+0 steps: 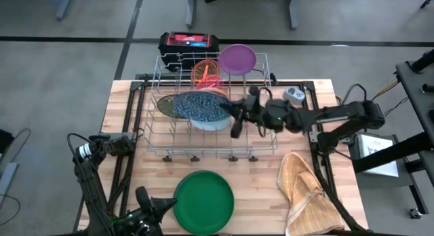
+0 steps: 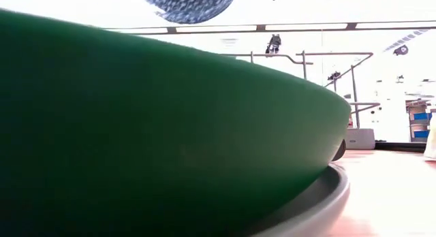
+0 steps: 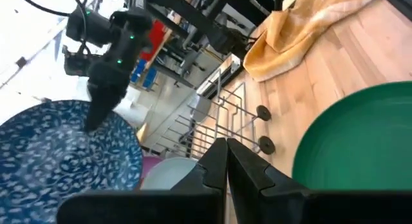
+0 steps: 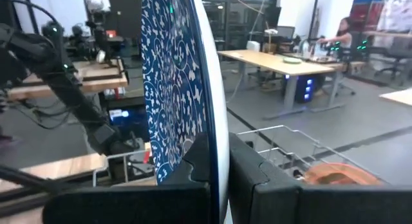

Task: Sort dishes
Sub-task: Put the blue patterned plate into the dish rack

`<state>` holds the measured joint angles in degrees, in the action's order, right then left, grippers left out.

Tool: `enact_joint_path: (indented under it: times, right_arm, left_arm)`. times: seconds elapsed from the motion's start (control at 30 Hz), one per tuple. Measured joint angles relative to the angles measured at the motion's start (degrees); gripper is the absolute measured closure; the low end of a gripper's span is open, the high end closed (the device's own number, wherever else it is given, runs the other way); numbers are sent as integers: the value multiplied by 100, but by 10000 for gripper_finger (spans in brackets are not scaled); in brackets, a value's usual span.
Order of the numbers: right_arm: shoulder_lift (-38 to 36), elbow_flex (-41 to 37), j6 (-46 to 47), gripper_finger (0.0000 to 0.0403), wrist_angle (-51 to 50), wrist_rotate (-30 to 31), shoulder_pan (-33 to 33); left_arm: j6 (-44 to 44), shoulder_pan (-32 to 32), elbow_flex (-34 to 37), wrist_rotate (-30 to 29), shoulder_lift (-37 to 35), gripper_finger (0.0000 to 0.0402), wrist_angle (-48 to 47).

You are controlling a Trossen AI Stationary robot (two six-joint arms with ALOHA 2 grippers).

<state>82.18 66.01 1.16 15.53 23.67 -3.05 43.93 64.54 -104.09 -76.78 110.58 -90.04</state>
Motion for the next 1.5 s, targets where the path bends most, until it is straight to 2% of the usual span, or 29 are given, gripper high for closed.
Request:
enact_joint_path:
  times: [0.13, 0.33, 0.47, 0.63, 0.87, 1.5]
  right_arm:
    - [488, 105, -4, 397, 257, -197, 244]
    - [1293, 626, -174, 397, 314, -24, 271]
    - [1723, 1006, -291, 397, 267, 0, 253]
    - [2139, 1310, -437, 397, 73, 54, 225]
    - [2375, 1443, -438, 397, 101, 41, 216]
    - [2455, 1377, -474, 397, 71, 39, 216]
  left_arm:
    - [169, 22, 0, 345, -6, 401, 0]
    - [198, 45, 0, 473, -9, 401, 1]
    - [-346, 51, 0, 661, -15, 401, 0]
    - [-296, 58, 0, 751, -32, 401, 2]
    - [-250, 94, 0, 790, -48, 401, 3]
    - [-231, 102, 0, 788, -48, 401, 2]
